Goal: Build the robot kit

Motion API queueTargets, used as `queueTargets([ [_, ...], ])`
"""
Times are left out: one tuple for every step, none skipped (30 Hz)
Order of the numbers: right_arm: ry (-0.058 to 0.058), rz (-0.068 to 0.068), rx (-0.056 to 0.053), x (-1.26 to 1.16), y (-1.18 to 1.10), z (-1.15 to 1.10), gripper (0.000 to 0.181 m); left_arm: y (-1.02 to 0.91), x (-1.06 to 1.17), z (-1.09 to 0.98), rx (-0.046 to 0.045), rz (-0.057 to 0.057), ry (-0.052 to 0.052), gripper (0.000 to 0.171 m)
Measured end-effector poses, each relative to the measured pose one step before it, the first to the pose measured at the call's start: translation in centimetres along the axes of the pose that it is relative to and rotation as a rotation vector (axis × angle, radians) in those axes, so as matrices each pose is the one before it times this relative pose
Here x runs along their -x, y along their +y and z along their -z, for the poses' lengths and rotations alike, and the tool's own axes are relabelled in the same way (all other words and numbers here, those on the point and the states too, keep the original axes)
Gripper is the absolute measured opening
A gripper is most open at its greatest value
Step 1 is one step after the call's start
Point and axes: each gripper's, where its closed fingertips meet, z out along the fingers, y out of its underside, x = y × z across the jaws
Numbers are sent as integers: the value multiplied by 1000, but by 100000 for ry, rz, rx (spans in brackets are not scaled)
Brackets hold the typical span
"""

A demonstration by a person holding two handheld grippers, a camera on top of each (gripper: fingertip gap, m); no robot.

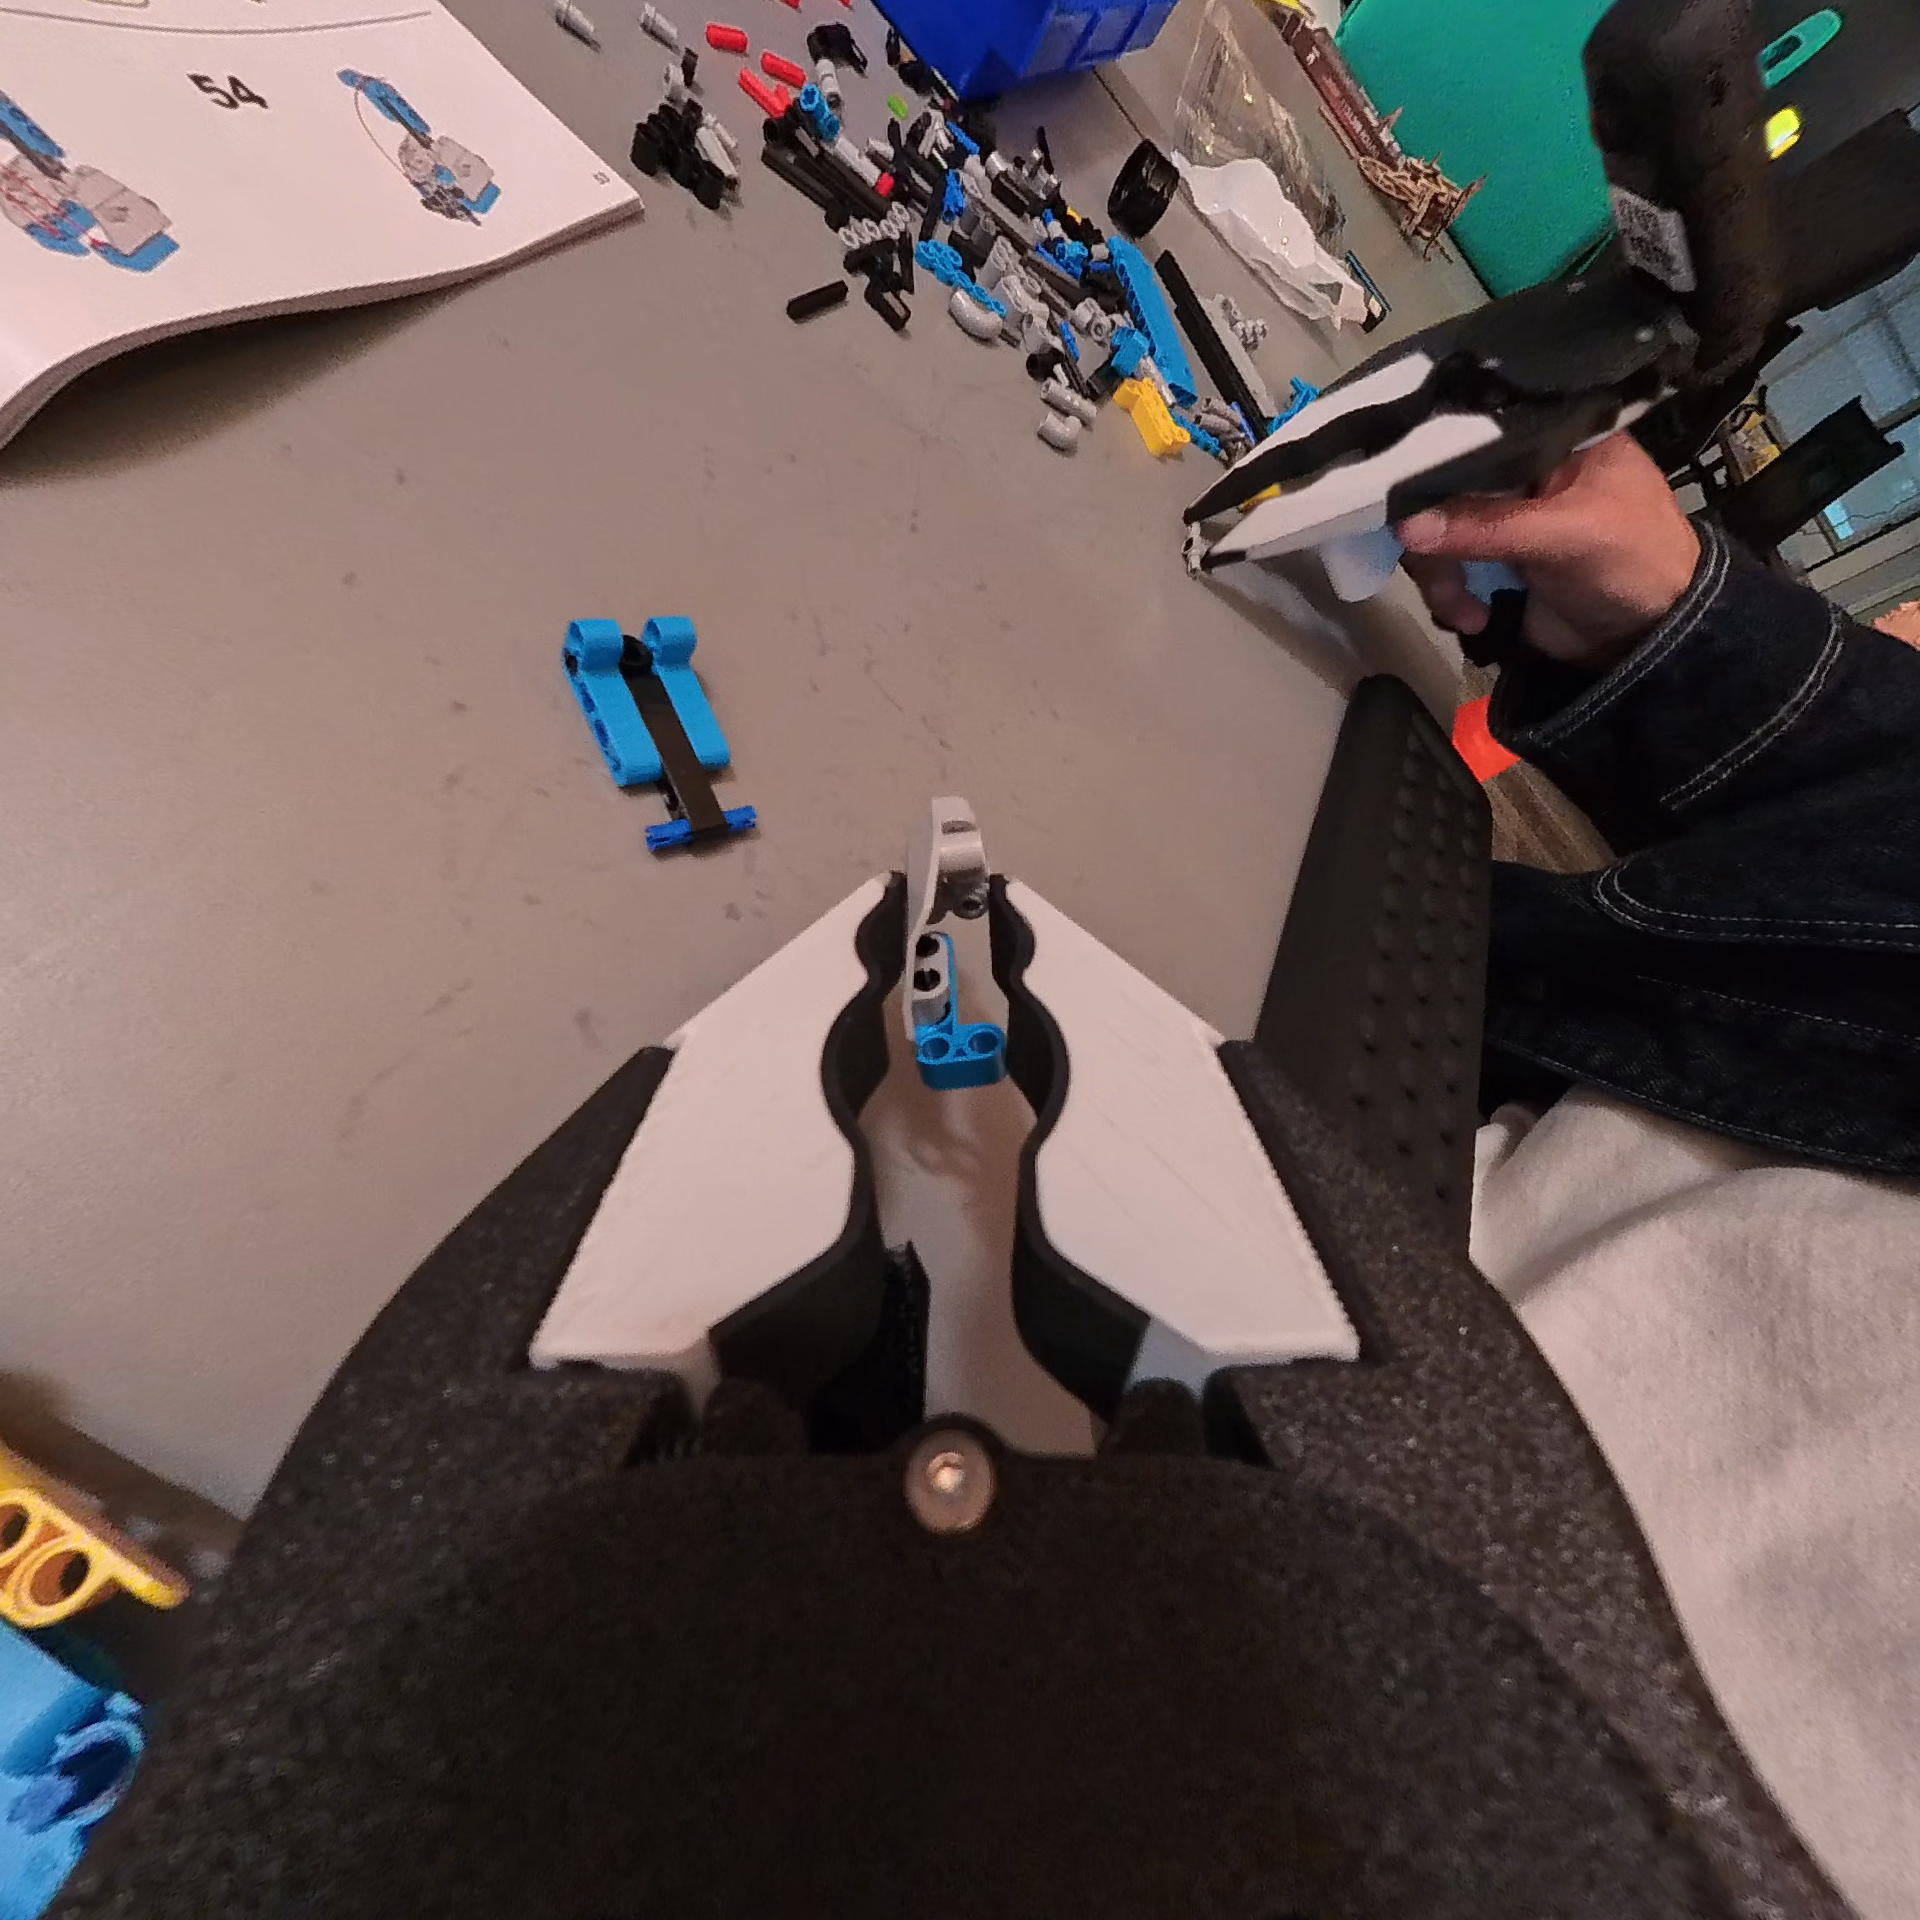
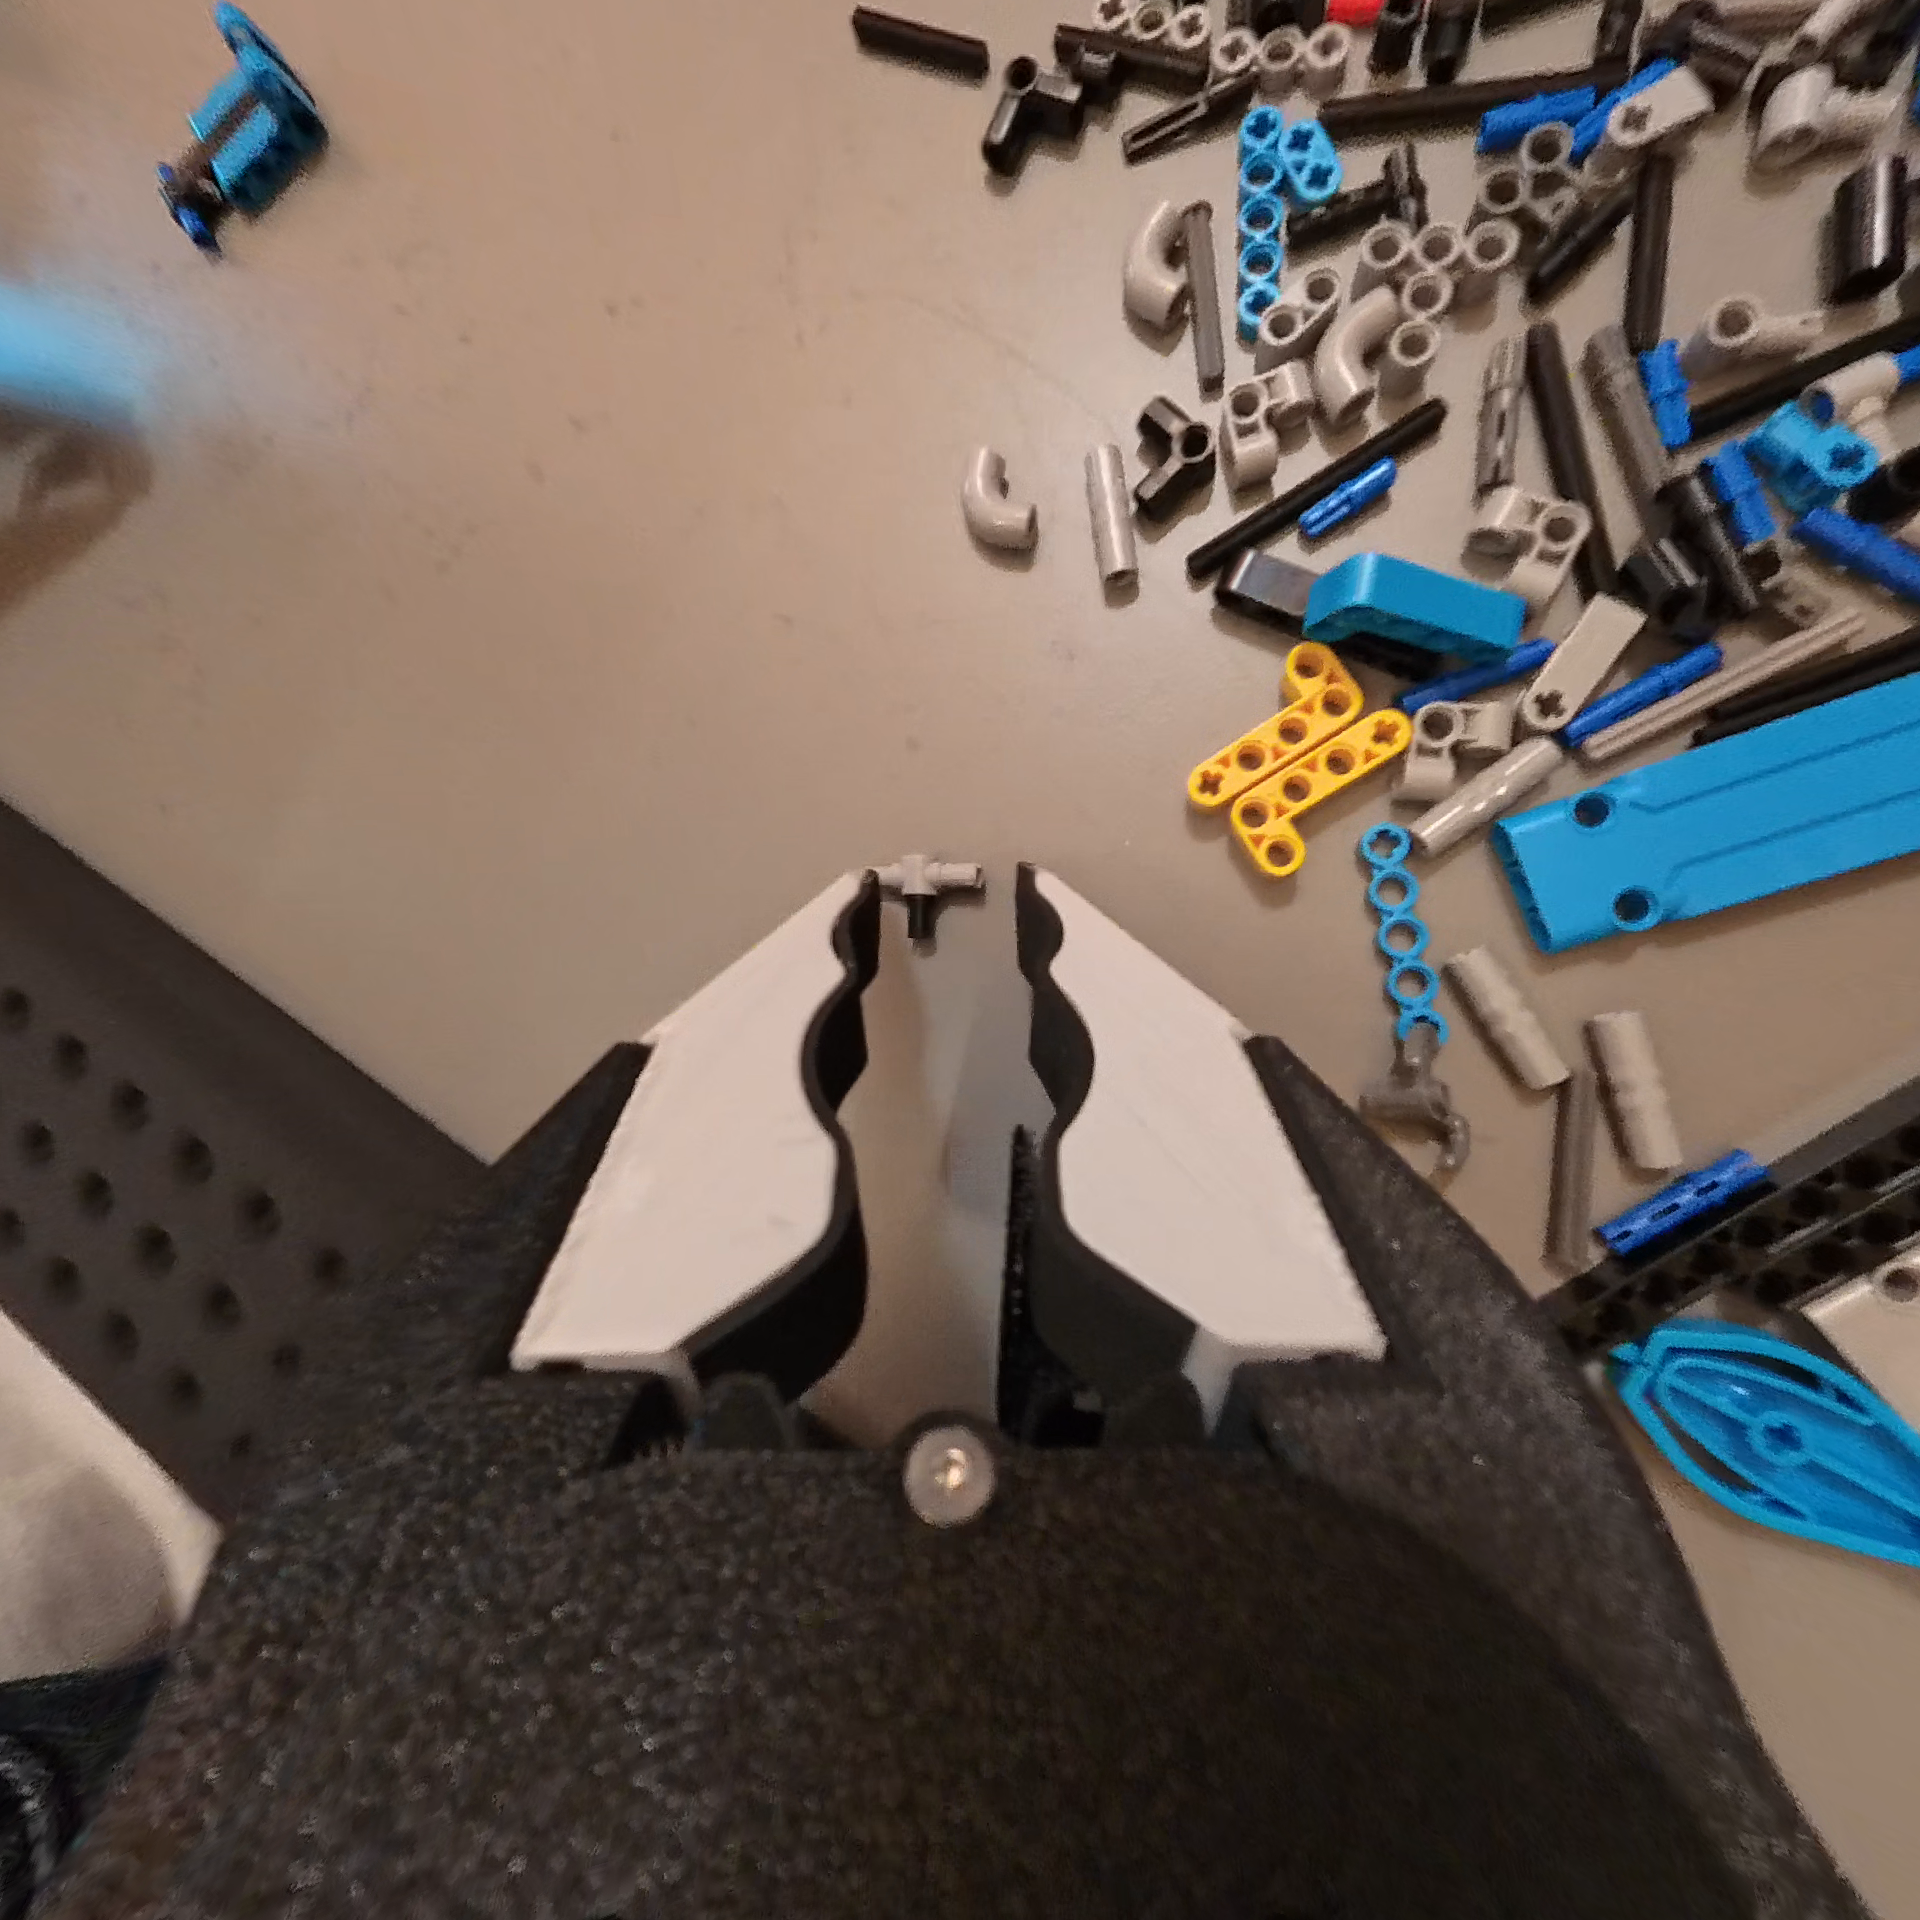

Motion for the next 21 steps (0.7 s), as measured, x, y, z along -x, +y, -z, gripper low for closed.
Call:
queueTargets([
  [3470,4504,1076,3,68,-15,26,-14,-4,8,-77,26,1,15],
  [4384,5364,1575,-18,148,-52,25,-12,5,16,-89,-13,-27,15],
  [4518,5456,1516,-16,135,-54,25,-15,-2,3,-14,-1,28,15],
  [3453,5197,863,91,48,-11,25,16,-33,-12,73,-32,94,15],
  [2607,3588,-400,81,-149,41,19,19,-41,-13,121,-165,104,15],
  [2111,2404,258,-54,-23,1,18,10,-28,-21,129,-138,33,15],
  [27,760,-109,75,-48,-4,16,5,-25,5,-8,-48,54,15],
  [-879,-336,-220,16,-38,-20,16,-24,-6,18,-123,-11,13,15],
  [-1714,-789,-144,5,12,0,16,-16,3,15,-112,46,-38,15],
  [-2042,-811,-268,32,18,0,16,-9,-2,6,-42,68,57,15],
  [-1846,-58,-119,89,14,18,16,2,-8,6,19,-38,-21,15],
  [242,1411,335,-64,-4,29,15,12,9,-11,92,-112,-106,15],
  [3345,4213,371,-267,-52,70,15,8,17,-18,55,-48,-106,15],
  [5744,7954,193,-308,-143,113,15,2,17,-4,11,32,-44,15],
  [7916,11665,186,-346,-260,155,15,14,6,-26,93,124,76,15],
  [10255,14143,214,-473,-396,230,15,14,-26,-36,71,218,186,15],
  [10620,14682,-1788,-378,-858,337,15,-23,-101,-54,-191,381,635,15],
  [10561,11989,-5168,-458,-1628,507,15,-79,-279,-72,-490,916,1752,15],
  [6327,7734,-6888,-176,-2230,404,15,-282,-419,-31,-1700,1775,2631,15],
  [2464,3182,-6368,85,-2520,98,15,-471,-625,33,-2808,2579,4289,15],
  [2231,-658,-8064,5,-2966,-17,15,-611,-1034,89,-3621,4177,7631,15],
])
